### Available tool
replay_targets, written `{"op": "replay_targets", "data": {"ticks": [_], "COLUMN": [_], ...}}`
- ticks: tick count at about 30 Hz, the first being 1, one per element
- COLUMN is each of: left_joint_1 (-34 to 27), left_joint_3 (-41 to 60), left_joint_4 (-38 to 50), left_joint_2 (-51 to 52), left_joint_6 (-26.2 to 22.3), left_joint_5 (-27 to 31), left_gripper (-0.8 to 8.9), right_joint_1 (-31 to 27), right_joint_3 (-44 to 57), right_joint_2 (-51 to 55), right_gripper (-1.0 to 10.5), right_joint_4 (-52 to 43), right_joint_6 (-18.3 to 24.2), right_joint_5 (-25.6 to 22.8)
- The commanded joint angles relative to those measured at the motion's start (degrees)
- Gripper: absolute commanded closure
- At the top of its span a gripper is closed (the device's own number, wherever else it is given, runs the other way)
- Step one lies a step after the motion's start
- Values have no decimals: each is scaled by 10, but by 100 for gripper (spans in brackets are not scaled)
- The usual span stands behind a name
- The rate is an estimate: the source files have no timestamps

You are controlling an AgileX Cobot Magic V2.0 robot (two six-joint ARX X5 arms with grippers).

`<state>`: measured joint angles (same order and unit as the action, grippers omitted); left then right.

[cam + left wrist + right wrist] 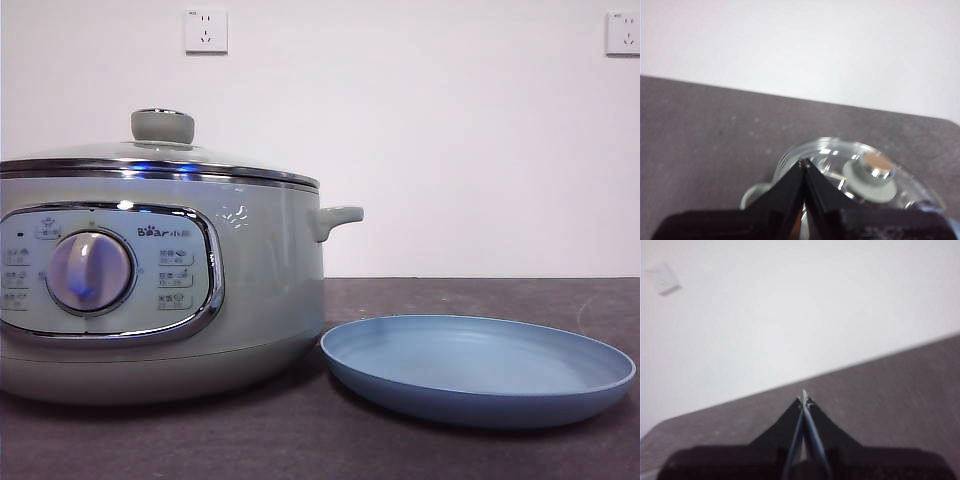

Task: Take the potato out from the steamer,put the potato on the plate,close the lid

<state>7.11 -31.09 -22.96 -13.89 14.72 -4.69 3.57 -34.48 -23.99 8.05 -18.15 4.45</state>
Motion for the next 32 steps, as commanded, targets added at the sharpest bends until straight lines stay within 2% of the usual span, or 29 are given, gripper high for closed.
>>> {"op": "replay_targets", "data": {"ticks": [1, 7, 13, 15, 20, 26, 27, 28, 31, 32], "left_joint_1": [10, 26, 35, 38, 49, 64, 66, 68, 76, 78], "left_joint_3": [-28, -94, -191, -229, -325, -380, -380, -380, -380, -380], "left_joint_4": [15, 36, -7, -31, -81, -116, -118, -118, -119, -119], "left_joint_2": [-30, -122, -223, -252, -312, -358, -363, -369, -382, -385], "left_joint_6": [1, 0, -47, -51, -77, -90, -90, -90, -90, -90], "left_joint_5": [-3, -6, -83, -106, -136, -135, -134, -134, -134, -134], "left_gripper": [819, 819, 819, 819, 819, 811, 797, 736, 436, 391], "right_joint_1": [8, 26, 48, 59, 94, 118, 119, 119, 119, 119], "right_joint_3": [-55, -170, -243, -259, -289, -291, -291, -291, -291, -291], "right_joint_2": [-38, -135, -210, -230, -267, -279, -279, -279, -279, -279], "right_gripper": [957, 947, 947, 948, 949, 934, 893, 826, 610, 560], "right_joint_4": [-3, 3, 44, 70, 156, 178, 178, 177, 178, 178], "right_joint_6": [25, 74, 80, 96, 158, 183, 183, 183, 183, 182], "right_joint_5": [6, 130, 217, 241, 246, 238, 234, 235, 234, 231]}}
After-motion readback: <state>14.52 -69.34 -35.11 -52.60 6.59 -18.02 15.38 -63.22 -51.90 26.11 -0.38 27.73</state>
